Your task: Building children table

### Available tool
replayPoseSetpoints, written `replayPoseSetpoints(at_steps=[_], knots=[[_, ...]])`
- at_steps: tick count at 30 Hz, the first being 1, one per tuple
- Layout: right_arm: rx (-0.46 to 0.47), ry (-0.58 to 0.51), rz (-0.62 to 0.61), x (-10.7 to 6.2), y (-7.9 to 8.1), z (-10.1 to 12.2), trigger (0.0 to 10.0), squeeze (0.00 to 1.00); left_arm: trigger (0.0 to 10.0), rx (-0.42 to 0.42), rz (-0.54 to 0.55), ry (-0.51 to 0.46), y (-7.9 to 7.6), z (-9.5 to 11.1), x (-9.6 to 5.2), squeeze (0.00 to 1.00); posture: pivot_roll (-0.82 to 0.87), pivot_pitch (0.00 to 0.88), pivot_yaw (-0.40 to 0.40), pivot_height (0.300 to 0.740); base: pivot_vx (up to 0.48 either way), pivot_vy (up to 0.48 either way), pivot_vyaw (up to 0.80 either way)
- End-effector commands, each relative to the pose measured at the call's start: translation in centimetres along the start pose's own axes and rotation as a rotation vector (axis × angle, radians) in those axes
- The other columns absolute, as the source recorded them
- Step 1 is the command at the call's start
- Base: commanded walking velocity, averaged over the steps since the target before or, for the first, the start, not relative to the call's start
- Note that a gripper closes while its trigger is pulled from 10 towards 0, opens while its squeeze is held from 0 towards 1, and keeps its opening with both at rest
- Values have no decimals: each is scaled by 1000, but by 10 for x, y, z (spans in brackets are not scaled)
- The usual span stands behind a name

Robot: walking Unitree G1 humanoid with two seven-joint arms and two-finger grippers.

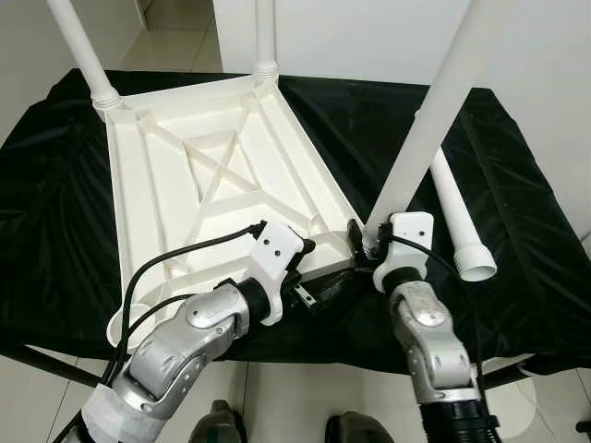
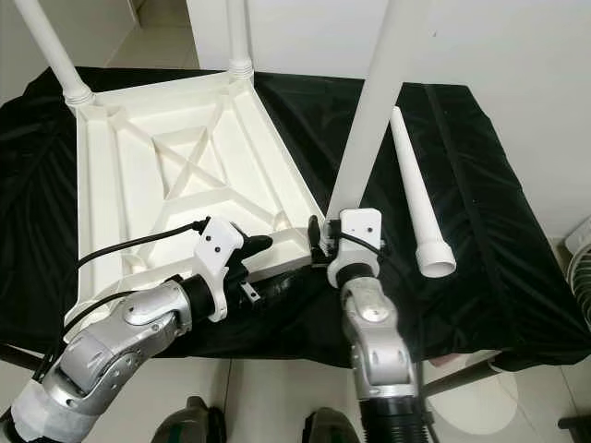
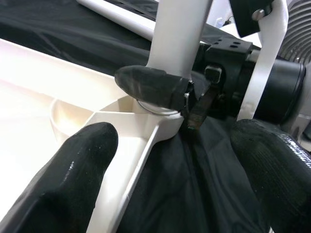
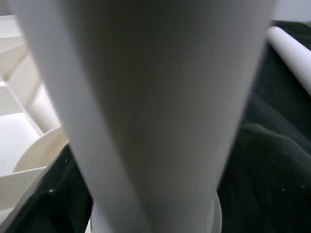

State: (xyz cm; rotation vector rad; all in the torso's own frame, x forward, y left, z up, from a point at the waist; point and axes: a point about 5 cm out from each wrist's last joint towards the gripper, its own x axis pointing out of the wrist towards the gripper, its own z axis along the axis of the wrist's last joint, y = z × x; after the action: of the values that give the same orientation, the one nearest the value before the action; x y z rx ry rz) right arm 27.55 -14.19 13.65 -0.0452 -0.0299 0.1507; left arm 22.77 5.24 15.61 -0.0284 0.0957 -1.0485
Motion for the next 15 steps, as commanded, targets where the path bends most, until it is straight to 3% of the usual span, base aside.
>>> replayPoseSetpoints(at_steps=[1,5,6,10,15], knots=[[-14,-35,93,3,-3,6,10000,1000,10000,6,-71,0,-1,3,-1,0,-29,80,32,740,0,0,0],[-45,-42,171,3,-8,8,10000,1000,10000,8,-70,2,-1,3,-1,0,-27,79,34,740,0,0,0],[-77,-50,236,4,-13,10,10000,0,10000,8,-70,3,0,3,-1,0,-27,78,44,740,0,0,0],[-119,-57,333,6,-21,14,10000,0,10000,8,-71,6,0,3,-2,0,-25,80,47,740,0,0,0],[-140,-73,538,13,-23,18,10000,0,10000,10,-76,12,0,4,-3,0,-11,79,44,740,0,0,0]])
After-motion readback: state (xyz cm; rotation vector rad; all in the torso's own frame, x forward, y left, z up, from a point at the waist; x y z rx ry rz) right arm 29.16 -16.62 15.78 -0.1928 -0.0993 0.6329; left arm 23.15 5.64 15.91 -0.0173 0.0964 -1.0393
